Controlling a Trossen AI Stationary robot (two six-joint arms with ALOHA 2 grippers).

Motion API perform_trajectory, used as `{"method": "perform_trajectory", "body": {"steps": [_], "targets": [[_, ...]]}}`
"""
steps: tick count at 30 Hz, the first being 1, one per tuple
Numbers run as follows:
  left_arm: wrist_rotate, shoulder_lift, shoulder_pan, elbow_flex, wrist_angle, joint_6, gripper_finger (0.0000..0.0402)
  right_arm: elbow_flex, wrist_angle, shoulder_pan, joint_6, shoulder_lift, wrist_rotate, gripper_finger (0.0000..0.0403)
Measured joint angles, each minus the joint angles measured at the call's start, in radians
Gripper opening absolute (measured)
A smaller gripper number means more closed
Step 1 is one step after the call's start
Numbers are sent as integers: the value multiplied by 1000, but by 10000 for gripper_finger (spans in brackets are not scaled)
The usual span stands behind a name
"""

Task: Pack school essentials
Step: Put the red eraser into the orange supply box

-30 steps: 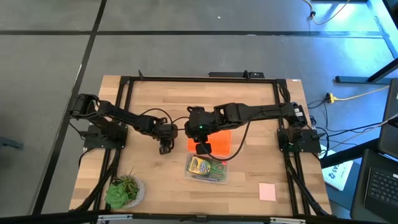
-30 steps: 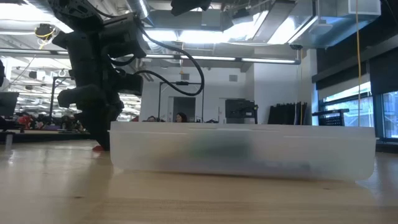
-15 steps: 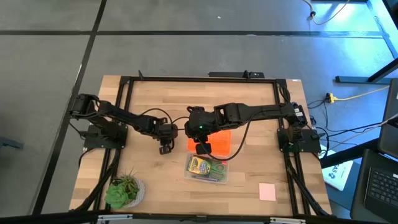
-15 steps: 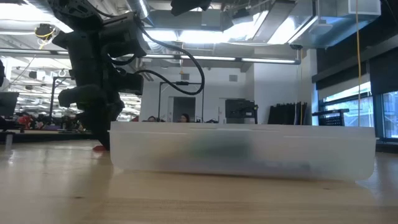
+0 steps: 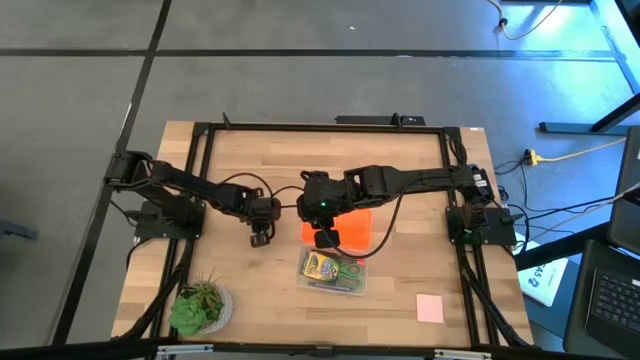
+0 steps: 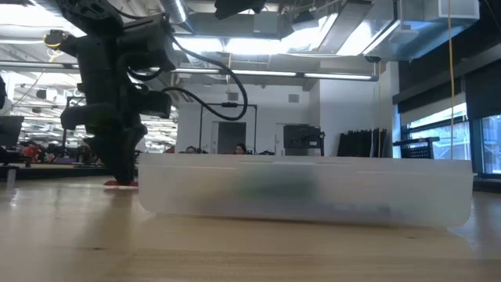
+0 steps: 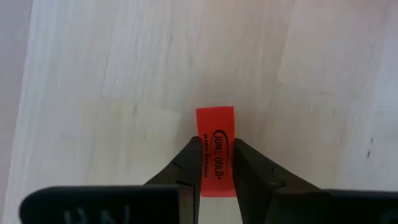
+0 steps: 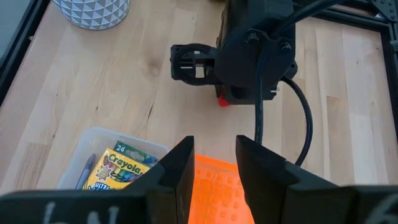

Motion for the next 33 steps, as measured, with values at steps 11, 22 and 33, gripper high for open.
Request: {"method": "perform_trajectory", "body": {"steps": [11, 22, 33], "targets": [[76, -33, -5, 3, -17, 8, 59, 0, 9, 0, 0, 0, 0, 120], [79, -117, -29, 6, -37, 8, 59, 0, 27, 0, 0, 0, 0, 120], [80, -263, -122, 6, -96, -68, 59, 0, 59, 0, 3, 0, 0, 120]]}}
